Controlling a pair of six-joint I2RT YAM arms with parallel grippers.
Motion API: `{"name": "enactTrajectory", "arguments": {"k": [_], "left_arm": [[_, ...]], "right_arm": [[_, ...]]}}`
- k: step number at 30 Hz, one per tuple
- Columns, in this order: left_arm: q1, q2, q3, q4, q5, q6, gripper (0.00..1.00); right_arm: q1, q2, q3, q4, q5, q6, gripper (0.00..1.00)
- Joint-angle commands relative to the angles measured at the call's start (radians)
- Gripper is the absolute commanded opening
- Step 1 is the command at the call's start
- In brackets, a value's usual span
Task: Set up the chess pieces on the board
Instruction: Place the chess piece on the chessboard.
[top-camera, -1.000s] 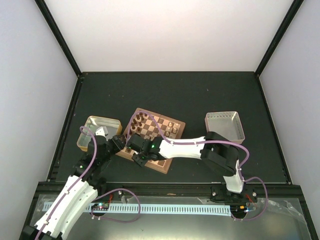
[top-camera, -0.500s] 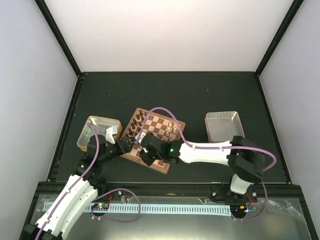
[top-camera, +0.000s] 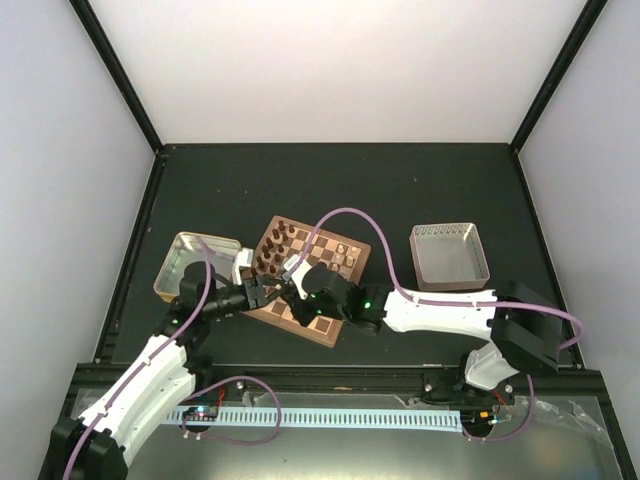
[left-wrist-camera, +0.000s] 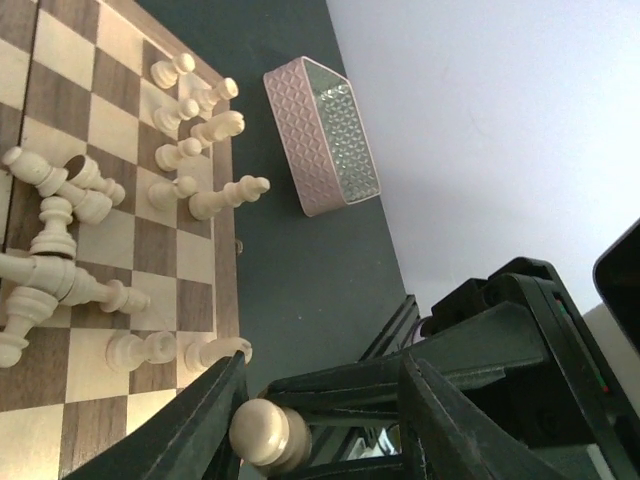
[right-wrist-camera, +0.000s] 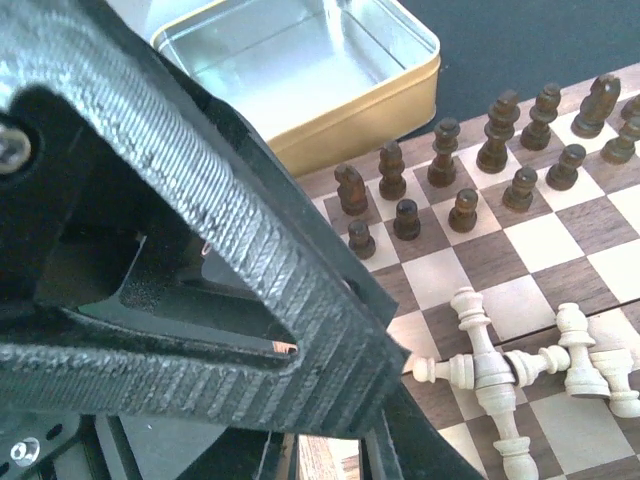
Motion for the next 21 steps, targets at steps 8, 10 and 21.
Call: {"name": "enactTrajectory", "arguments": {"k": [8,10,21], "left_arm": [[0.006,-0.044,0.016,0.048,0.064,-0.040,0.21],[0.006,-0.040,0.016,0.049,0.058,-0.039,0.15],[0.001,-0.007,0.070,-0.023,-0.071,0.112,0.01]], "right_arm": [[-0.015,-0.067,-0.057,0.080,0.054,0.048,0.10],[-0.015,-0.072,-0.062,0.082,0.053,0.046,0.10],[-0.039,-0.145,-0.137,0.057,0.048,0.105,0.56]]}}
